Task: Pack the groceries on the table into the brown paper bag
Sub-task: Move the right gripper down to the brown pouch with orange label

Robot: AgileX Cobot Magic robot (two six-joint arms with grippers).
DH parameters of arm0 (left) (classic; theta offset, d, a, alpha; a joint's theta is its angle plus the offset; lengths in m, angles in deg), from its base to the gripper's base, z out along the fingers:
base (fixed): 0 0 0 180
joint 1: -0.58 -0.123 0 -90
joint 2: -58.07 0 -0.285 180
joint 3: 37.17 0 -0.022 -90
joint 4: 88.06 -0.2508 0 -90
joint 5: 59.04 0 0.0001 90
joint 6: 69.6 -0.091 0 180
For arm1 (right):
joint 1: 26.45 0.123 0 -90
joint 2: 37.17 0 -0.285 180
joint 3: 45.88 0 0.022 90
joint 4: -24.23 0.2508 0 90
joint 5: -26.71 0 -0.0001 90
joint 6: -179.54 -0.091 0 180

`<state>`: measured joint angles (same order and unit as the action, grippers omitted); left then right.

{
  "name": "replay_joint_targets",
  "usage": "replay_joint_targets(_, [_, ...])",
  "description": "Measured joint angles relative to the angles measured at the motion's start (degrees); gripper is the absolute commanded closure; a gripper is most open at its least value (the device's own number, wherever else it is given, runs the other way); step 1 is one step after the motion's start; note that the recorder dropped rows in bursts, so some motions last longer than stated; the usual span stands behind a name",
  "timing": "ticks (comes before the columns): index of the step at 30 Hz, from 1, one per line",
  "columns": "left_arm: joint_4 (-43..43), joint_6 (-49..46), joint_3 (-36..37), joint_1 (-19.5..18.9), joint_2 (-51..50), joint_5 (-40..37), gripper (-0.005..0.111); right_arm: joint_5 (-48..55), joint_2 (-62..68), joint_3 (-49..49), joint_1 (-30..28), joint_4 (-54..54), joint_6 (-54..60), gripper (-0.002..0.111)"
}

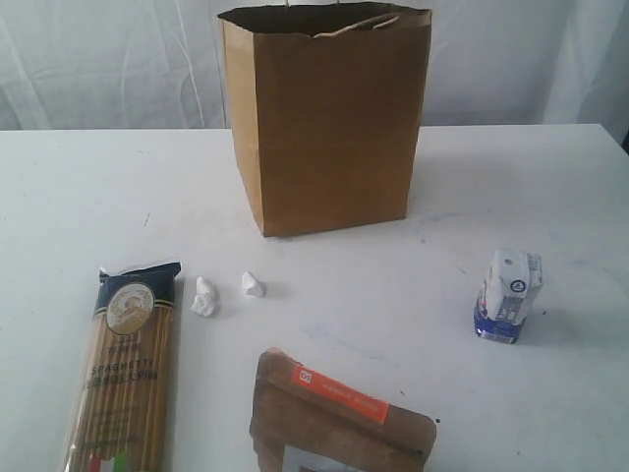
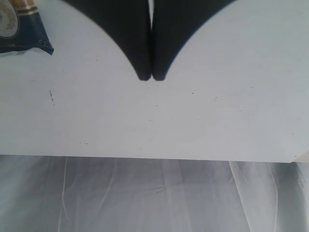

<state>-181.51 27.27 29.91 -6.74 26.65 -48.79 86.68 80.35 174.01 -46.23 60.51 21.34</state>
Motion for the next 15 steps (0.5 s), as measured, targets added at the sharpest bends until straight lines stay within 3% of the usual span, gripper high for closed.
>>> replay_joint_targets(8, [-0.09,0.00,0.00,0.00,0.00,7.47,0.107,-29.14,-22.85,-8.58,0.64,-6.48,-3.43,0.108])
replay_joint_targets(12, [-0.09,2.30,0.00,0.00,0.00,8.77,0.107,-30.36,-33.45,-14.34,1.25,-6.79,-0.67,0.108])
replay_joint_targets(15, [0.02,8.87,0.00,0.00,0.00,4.24,0.107,-29.33,-38.15,-21.41,3.15,-6.95,4.12,0.108])
